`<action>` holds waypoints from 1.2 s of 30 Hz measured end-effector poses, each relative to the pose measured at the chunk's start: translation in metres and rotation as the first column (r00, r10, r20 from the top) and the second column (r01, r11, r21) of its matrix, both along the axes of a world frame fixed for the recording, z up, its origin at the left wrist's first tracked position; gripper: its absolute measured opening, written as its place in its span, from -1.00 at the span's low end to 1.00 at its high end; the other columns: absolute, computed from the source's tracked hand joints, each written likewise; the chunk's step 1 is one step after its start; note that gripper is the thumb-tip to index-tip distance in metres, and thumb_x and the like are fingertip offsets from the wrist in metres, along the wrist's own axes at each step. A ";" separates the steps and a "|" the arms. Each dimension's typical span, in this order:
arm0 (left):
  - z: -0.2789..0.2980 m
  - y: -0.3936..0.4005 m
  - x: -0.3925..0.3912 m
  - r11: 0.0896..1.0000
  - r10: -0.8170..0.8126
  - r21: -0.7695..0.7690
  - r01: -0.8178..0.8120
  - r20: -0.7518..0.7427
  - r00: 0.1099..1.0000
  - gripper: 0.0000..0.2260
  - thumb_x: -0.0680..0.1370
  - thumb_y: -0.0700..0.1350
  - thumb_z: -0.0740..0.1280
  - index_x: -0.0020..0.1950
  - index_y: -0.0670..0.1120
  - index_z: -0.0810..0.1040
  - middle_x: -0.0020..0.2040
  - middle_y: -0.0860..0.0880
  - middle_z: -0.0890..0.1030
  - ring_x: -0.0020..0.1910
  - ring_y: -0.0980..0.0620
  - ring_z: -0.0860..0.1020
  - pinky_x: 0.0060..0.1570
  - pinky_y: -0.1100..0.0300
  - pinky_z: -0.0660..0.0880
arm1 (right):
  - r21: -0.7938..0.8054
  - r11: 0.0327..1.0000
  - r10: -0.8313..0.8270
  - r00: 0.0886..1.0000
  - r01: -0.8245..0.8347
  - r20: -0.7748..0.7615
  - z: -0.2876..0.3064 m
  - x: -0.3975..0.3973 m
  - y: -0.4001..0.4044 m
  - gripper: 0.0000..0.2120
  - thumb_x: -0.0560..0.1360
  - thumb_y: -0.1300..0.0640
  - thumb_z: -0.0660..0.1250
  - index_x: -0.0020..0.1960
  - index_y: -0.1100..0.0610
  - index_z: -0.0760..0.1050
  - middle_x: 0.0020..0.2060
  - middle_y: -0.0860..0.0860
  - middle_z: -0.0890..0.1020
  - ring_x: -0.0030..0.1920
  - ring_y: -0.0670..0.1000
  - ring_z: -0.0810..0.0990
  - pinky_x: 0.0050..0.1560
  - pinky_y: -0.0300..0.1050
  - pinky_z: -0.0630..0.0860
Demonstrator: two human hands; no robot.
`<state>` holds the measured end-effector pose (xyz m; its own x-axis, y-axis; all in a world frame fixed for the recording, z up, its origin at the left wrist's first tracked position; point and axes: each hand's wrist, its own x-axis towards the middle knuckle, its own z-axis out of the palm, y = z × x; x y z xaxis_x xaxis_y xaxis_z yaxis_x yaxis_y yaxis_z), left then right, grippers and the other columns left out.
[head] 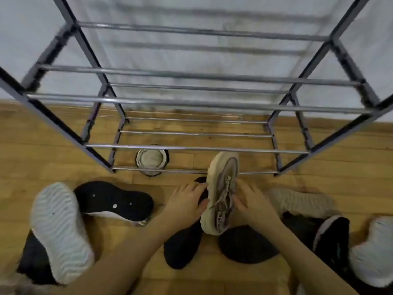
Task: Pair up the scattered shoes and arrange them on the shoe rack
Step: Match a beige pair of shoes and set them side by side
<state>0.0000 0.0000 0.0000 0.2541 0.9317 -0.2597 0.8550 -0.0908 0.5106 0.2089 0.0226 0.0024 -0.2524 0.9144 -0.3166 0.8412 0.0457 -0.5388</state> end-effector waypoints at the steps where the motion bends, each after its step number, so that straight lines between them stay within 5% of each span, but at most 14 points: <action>1: -0.009 0.001 0.005 1.000 0.015 0.008 -0.015 -0.008 1.000 -0.55 0.61 0.08 0.09 0.48 0.07 0.13 0.38 0.03 0.35 0.32 -0.02 0.32 0.26 0.07 0.22 | 0.005 0.999 -0.040 0.999 0.040 0.007 -0.009 -0.002 -0.001 -0.53 0.58 -0.07 0.13 0.46 -0.06 0.15 0.33 -0.03 0.37 0.28 0.00 0.37 0.25 -0.04 0.29; 5: -0.048 0.008 0.024 0.991 0.114 0.084 -0.109 -0.058 0.992 -0.48 0.61 0.12 0.04 0.51 0.07 -0.06 0.42 0.01 0.28 0.34 -0.06 0.29 0.27 0.04 0.19 | 0.046 0.992 -0.119 0.989 0.116 0.087 -0.049 -0.004 -0.004 -0.46 0.59 -0.13 0.04 0.51 -0.07 -0.04 0.37 0.02 0.32 0.35 0.09 0.29 0.34 0.15 0.13; 9: -0.073 0.012 0.029 0.986 0.128 0.114 -0.118 -0.086 0.988 -0.44 0.61 0.15 -0.01 0.53 0.04 -0.16 0.42 -0.02 0.29 0.34 -0.06 0.29 0.27 0.04 0.18 | 0.085 0.992 -0.098 0.995 0.096 0.016 -0.077 -0.010 -0.010 -0.43 0.60 -0.08 0.03 0.51 -0.08 -0.16 0.36 0.00 0.36 0.33 0.01 0.32 0.32 0.05 0.10; 15: -0.072 0.004 0.028 0.976 0.103 0.181 -0.123 0.117 0.988 -0.44 0.58 0.11 0.06 0.52 -0.06 -0.01 0.19 -0.08 0.42 0.15 -0.02 0.39 0.08 0.14 0.17 | 0.196 0.956 -0.197 0.972 0.219 -0.127 -0.081 -0.031 -0.025 -0.53 0.62 0.00 0.03 0.51 -0.01 0.04 0.29 -0.01 0.44 0.21 -0.06 0.37 0.13 -0.22 0.03; 20: -0.052 -0.040 0.011 0.935 0.288 0.140 -0.327 0.242 0.927 -0.50 0.61 0.01 0.09 0.52 0.04 0.01 0.13 0.05 0.36 0.12 0.08 0.33 0.08 0.26 0.03 | 0.298 0.949 -0.055 0.988 0.097 -0.147 -0.063 -0.042 -0.056 -0.46 0.58 -0.16 -0.12 0.48 0.04 0.17 0.22 -0.03 0.50 0.15 -0.11 0.39 0.08 -0.24 0.05; 28: -0.075 -0.100 -0.027 0.940 0.340 -0.017 -0.342 -0.049 0.939 -0.40 0.46 0.29 -0.33 0.50 0.22 -0.09 0.45 0.04 0.23 0.36 -0.05 0.20 0.33 -0.01 0.16 | 0.224 0.954 0.169 0.975 -0.199 0.146 -0.070 -0.068 -0.084 -0.45 0.55 -0.16 -0.18 0.43 -0.02 0.25 0.24 0.01 0.45 0.15 0.03 0.45 0.09 -0.06 0.09; 32: -0.067 -0.093 -0.033 0.952 0.307 0.052 -0.303 -0.106 0.946 -0.37 0.46 0.27 -0.30 0.50 0.16 0.07 0.48 0.06 0.21 0.41 -0.03 0.17 0.35 0.00 0.13 | 0.239 0.946 0.175 0.965 -0.220 0.195 -0.061 -0.068 -0.073 -0.46 0.54 -0.19 -0.19 0.39 -0.09 0.29 0.20 -0.05 0.47 0.17 0.01 0.43 0.09 -0.05 0.11; 36: -0.042 -0.079 -0.017 0.971 0.199 0.158 -0.177 -0.136 0.970 -0.40 0.50 0.21 -0.19 0.45 0.04 0.25 0.45 0.01 0.29 0.39 -0.05 0.23 0.32 -0.02 0.18 | 0.191 0.962 0.185 0.980 -0.195 0.070 -0.048 -0.049 -0.069 -0.62 0.61 -0.04 0.07 0.40 -0.02 0.30 0.20 0.00 0.45 0.18 0.05 0.42 0.16 -0.02 0.34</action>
<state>-0.0174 -0.0786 -0.0418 0.0390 0.9893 -0.1409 0.9294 0.0159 0.3687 0.1596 -0.0468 -0.0459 -0.4160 0.8964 -0.1533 0.8328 0.3078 -0.4601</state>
